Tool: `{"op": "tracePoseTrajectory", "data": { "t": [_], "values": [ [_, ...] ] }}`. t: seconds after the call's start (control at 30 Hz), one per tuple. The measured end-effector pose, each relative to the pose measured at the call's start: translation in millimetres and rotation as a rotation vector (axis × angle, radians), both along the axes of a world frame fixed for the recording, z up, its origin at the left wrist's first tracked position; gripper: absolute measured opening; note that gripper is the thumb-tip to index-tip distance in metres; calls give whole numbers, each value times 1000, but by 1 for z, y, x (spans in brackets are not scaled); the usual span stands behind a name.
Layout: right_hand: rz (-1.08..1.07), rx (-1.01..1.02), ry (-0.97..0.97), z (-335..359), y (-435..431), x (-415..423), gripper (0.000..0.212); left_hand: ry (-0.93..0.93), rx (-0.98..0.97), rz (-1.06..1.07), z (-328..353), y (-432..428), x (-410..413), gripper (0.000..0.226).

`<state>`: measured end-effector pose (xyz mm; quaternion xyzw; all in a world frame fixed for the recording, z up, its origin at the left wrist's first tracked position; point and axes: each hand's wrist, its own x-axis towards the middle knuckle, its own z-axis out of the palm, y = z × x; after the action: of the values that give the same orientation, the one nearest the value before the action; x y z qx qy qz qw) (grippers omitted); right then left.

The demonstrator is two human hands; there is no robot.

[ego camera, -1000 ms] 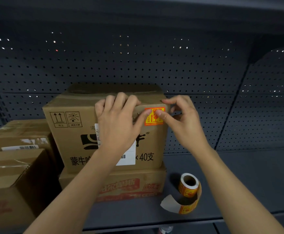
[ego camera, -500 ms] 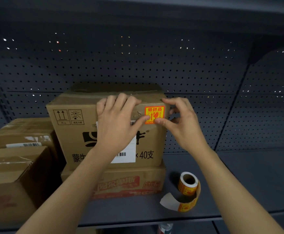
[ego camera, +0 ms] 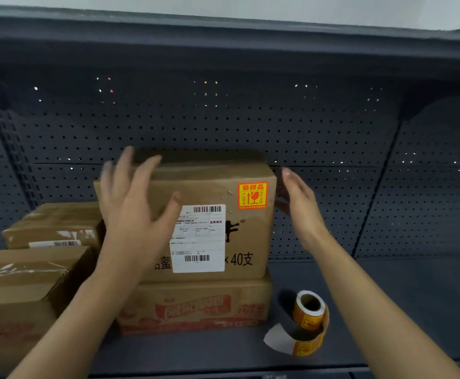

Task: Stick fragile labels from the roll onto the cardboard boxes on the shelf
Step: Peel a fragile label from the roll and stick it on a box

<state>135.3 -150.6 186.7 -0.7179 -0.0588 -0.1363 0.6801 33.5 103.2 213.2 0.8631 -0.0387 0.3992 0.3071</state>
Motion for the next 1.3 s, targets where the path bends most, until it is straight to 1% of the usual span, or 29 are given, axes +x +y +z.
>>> {"op": "tracePoseTrajectory", "data": {
  "t": [0.07,0.13,0.17,0.2,0.23,0.33,0.37,0.4,0.53,0.63,0.73,0.77,0.87,0.93,0.97,1.03,1.13,1.3],
  "values": [
    [48,22,100,-10,-4,23,105,84,-168,-42,-7,-2,-14,73],
    [103,62,183,-23,-7,47,120,138,-283,-67,-17,-5,-20,84],
    [121,69,212,-25,-6,53,123,165,-329,-72,-23,-7,-21,88],
    [138,64,230,-25,-4,54,122,193,-364,-77,-28,-8,-21,92],
    [158,51,245,-20,1,49,114,219,-389,-85,-33,-9,-20,95],
    [167,51,271,1,20,23,73,291,-452,-128,-41,-12,-16,98],
    [175,59,277,2,23,20,63,314,-480,-142,-42,-14,-14,97],
    [195,65,279,2,23,18,60,334,-501,-155,-43,-16,-14,95],
    [233,80,258,-2,24,9,62,345,-507,-205,-43,-24,-16,97],
    [285,86,234,-7,25,-1,71,339,-481,-229,-43,-25,-15,97],
    [296,60,185,-14,27,-17,68,310,-454,-233,-44,-20,-10,98],
    [292,50,172,-17,28,-23,70,298,-452,-235,-44,-17,-8,100],
    [260,10,148,-28,31,-39,97,274,-463,-239,-43,-9,-3,107],
    [227,-11,136,-31,33,-54,102,241,-470,-253,-45,-5,-1,104],
    [222,-31,133,-32,33,-63,101,225,-471,-257,-47,-3,-1,101],
    [207,-77,128,-33,34,-79,91,200,-468,-264,-52,0,0,94],
    [157,-91,90,-33,35,-91,79,178,-460,-273,-58,5,1,90],
    [-86,-42,18,-31,28,-74,55,179,-485,-255,-59,8,-4,82]
  ]
}}
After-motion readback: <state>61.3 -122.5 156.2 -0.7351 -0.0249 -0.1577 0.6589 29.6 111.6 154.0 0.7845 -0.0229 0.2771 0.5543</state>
